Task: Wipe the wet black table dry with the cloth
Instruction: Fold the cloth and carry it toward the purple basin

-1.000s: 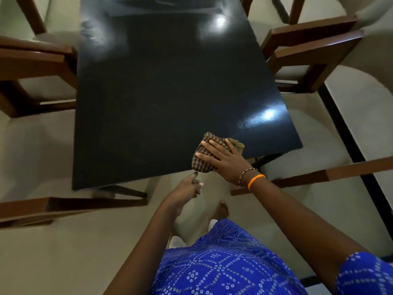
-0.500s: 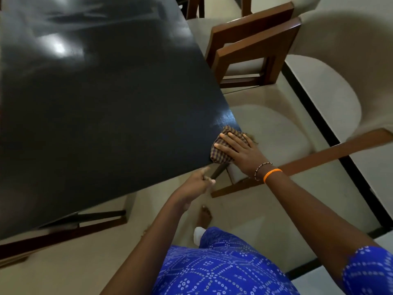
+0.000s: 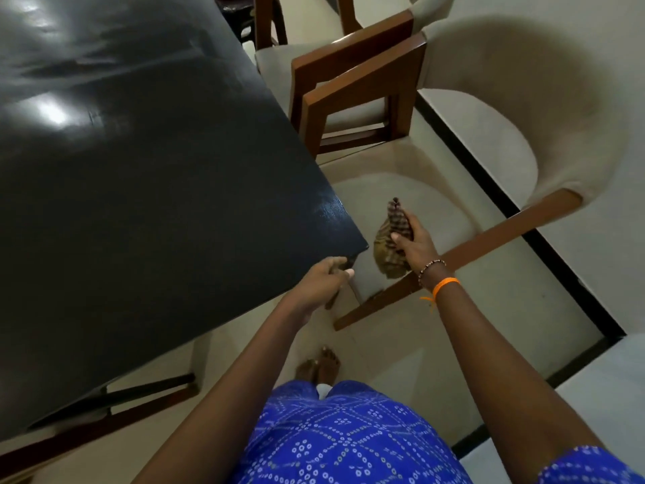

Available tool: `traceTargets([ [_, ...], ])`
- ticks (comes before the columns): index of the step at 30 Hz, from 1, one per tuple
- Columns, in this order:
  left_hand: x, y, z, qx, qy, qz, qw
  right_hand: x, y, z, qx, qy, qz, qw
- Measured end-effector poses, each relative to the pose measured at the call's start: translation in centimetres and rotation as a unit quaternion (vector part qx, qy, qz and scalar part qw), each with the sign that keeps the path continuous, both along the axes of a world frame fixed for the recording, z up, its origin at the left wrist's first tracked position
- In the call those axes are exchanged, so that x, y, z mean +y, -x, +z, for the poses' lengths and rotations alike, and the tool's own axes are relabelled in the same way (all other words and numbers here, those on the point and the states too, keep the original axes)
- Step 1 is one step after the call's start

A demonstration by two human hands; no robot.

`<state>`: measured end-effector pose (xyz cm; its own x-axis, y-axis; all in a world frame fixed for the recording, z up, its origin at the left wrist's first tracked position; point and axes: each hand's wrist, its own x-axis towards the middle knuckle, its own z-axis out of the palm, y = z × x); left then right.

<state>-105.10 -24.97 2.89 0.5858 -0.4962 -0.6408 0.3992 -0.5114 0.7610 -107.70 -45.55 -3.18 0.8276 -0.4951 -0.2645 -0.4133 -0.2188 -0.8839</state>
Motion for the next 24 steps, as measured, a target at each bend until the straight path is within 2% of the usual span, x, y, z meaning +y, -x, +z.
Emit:
traceTargets([
  [2, -1.6, -1.0, 1.0, -0.027, 0.028, -0.008, 0.999, 0.7, 0.4, 1.0, -0.011, -0.091, -0.038, 0.995],
  [5, -4.3, -2.0, 2.5, -0.058, 0.074, -0.034, 0.995, 1.6, 1.7, 2.7, -0.038, -0.144, -0.058, 0.987],
  [8, -6.6, -2.1, 3.1, -0.091, 0.099, -0.08, 0.988, 2.4, 2.8, 4.3, -0.062, -0.134, -0.05, 0.988],
  [15, -10.6, -1.1, 2.7, -0.143, 0.073, -0.135, 0.978, 2.6, 5.9, 5.5, -0.104, -0.101, -0.105, 0.984],
  [18, -12.5, -0.1, 3.5, -0.135, 0.11, -0.164, 0.971, 1.4, 7.4, 5.6, -0.142, -0.12, -0.149, 0.971],
  [20, -14.4, 0.6, 4.0, -0.117, 0.142, -0.177, 0.967, -0.2, 8.5, 5.6, -0.199, -0.192, -0.19, 0.942],
  [24, -19.2, 2.0, 4.6, -0.061, 0.178, -0.186, 0.964, -4.6, 10.9, 5.0, -0.293, -0.37, -0.296, 0.83],
])
